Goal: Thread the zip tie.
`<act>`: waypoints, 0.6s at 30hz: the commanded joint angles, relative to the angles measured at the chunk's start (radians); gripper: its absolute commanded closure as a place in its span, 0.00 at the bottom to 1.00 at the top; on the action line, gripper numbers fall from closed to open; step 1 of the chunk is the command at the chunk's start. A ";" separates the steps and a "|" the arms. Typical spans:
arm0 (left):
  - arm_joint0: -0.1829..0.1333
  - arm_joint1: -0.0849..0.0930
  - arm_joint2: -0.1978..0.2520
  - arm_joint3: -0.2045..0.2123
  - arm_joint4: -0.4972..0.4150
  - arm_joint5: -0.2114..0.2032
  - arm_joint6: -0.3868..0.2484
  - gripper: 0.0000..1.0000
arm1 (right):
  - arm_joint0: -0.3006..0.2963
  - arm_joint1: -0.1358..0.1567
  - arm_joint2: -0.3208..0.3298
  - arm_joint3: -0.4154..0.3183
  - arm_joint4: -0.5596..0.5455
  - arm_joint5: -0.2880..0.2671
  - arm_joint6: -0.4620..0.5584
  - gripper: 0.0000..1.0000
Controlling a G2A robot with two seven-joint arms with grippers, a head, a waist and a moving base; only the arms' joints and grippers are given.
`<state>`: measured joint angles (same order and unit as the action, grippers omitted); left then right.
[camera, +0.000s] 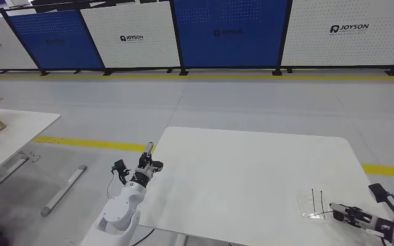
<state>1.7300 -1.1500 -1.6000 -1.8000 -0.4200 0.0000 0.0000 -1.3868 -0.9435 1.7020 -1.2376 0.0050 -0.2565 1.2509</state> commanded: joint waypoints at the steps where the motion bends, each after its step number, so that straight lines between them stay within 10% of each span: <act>1: 0.000 0.000 0.000 0.000 0.000 0.000 0.000 0.00 | 0.002 0.002 -0.003 0.002 0.002 -0.001 -0.001 0.71; 18: 0.000 0.000 0.000 0.000 0.000 0.000 0.000 0.00 | -0.001 0.015 -0.030 0.009 0.021 -0.004 -0.017 0.80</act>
<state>1.7300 -1.1500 -1.6000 -1.8000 -0.4200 0.0000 0.0000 -1.3874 -0.9288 1.6727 -1.2304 0.0232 -0.2595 1.2346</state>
